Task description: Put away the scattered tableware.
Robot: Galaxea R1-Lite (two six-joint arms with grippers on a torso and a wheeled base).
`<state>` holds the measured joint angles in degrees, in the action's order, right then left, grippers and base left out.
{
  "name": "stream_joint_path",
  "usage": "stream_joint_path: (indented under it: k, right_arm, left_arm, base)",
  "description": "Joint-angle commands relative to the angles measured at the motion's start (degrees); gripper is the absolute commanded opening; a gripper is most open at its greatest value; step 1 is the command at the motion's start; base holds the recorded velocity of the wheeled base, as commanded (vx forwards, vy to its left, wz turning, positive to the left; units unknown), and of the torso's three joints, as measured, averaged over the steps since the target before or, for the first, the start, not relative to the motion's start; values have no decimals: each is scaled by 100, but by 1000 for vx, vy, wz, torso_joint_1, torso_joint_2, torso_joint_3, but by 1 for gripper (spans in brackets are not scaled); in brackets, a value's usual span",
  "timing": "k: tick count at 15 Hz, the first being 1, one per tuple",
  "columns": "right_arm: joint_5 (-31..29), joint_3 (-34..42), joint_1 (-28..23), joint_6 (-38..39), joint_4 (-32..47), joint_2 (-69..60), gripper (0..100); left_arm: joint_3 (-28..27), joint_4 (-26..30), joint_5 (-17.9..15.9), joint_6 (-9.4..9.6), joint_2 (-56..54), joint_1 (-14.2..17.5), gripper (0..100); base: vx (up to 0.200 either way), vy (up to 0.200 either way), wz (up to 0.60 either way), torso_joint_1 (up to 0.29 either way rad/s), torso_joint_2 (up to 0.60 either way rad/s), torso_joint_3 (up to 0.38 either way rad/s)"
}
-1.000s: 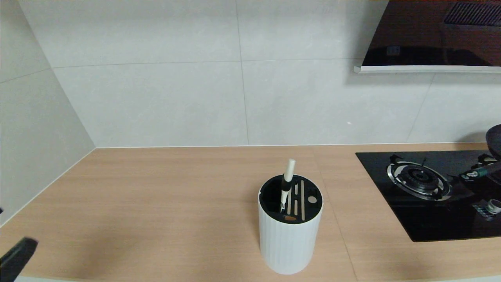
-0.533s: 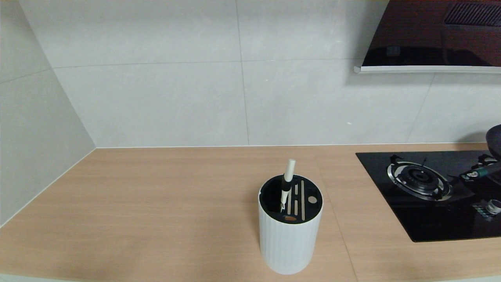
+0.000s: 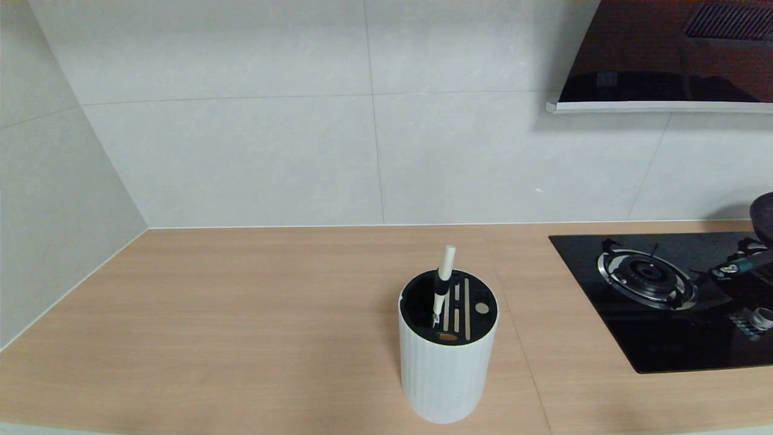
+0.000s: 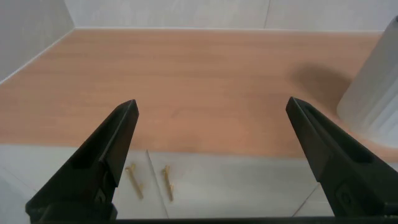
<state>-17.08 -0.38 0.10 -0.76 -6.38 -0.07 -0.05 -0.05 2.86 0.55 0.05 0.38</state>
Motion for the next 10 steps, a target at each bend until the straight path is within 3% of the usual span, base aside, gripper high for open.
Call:
stream_joint_path:
  k: [1,2,6,10]
  right_arm:
    - [363,3,8,93,506,7,100]
    - [715,-24,8,295,523,7,100]
    - [1216,20,8,339,620,7,100]
    - [1550,20,-1,-179,646,7,100]
  left_arm:
    - [5,-4,4,-11,-5,6,100]
    - [5,-4,4,-37,-5,6,100]
    - [5,-13,4,-125,-5,6,100]
    - [5,-13,4,-125,-5,6,100]
  base:
    - [0,0,0,0,0,0]
    - [0,0,0,0,0,0]
    - [0,0,0,0,0,0]
    - [0,0,0,0,0,0]
